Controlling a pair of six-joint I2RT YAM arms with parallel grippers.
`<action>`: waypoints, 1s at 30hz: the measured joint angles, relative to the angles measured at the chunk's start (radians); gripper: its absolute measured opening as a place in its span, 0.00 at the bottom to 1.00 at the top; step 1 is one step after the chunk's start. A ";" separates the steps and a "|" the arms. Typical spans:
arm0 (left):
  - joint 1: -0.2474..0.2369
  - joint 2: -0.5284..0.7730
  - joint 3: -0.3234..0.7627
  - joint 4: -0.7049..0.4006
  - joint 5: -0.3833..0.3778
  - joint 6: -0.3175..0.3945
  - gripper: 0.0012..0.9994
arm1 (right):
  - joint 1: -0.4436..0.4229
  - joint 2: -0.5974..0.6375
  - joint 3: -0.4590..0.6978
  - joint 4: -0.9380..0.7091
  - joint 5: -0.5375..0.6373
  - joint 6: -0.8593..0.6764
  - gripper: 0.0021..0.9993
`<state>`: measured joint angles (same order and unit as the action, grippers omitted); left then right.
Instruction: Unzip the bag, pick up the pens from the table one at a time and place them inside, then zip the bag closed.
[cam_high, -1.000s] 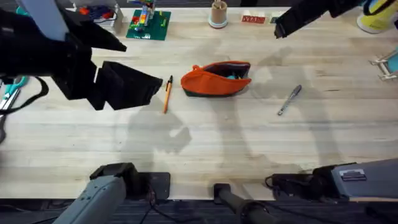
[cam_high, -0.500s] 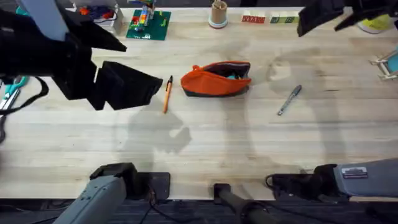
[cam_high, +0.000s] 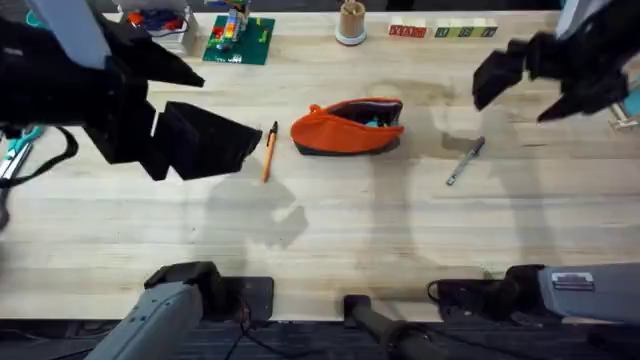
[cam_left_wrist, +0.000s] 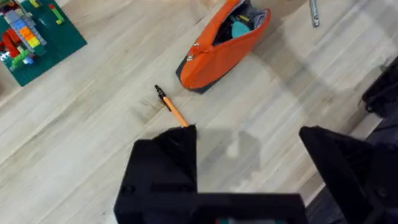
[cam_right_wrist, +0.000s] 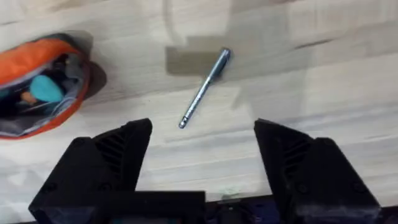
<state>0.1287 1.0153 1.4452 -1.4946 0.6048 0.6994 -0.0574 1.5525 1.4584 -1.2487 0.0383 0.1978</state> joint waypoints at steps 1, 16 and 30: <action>0.000 0.000 0.000 -0.003 0.000 0.000 0.99 | 0.000 -0.011 -0.034 0.018 0.000 0.017 1.00; 0.000 0.000 0.001 -0.013 0.000 0.000 0.99 | 0.000 -0.053 -0.375 0.306 0.000 0.352 1.00; 0.000 0.000 0.002 -0.013 0.000 0.000 0.99 | 0.000 -0.053 -0.538 0.492 0.000 0.533 1.00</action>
<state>0.1287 1.0153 1.4467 -1.5074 0.6048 0.6993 -0.0574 1.4990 0.9201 -0.7567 0.0383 0.7305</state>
